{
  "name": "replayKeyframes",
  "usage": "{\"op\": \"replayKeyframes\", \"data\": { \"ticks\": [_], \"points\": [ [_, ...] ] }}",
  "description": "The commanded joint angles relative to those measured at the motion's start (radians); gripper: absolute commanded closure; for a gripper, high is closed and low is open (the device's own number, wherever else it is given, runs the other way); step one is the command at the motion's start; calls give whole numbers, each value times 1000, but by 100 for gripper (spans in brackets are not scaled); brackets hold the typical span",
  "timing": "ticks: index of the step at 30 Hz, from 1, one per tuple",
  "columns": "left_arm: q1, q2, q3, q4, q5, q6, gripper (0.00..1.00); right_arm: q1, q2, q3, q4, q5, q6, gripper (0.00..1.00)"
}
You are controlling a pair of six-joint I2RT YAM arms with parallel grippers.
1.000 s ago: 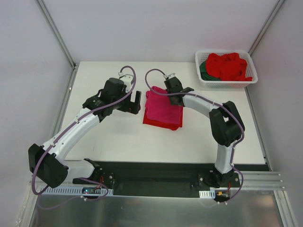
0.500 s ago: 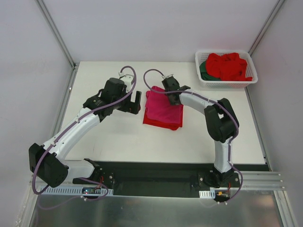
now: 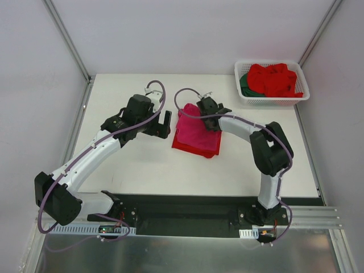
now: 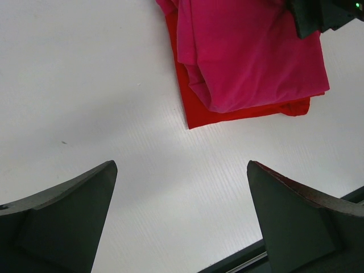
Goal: Fold and stack the t-shirts
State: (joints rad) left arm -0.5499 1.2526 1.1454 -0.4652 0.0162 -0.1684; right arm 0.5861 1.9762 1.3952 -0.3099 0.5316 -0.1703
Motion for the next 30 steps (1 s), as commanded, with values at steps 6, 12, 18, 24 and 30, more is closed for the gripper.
{"op": "replayKeyframes", "data": {
  "ticks": [6,12,18,24,30],
  "points": [
    [-19,-33,-12,-7,-12,0,1,63,-329,-173,87,-49,11,24],
    [-27,-31,-15,-12,-22,-3,1,61,-330,-159,164,-354,-20,4],
    [-16,-41,20,-114,-298,-29,1,50,-216,-98,233,-482,5,4],
    [142,-122,-13,-127,-159,-45,1,27,-88,53,229,-554,43,10],
    [183,-173,-52,-127,-136,-19,1,29,-7,175,210,-538,15,14]
  ]
}}
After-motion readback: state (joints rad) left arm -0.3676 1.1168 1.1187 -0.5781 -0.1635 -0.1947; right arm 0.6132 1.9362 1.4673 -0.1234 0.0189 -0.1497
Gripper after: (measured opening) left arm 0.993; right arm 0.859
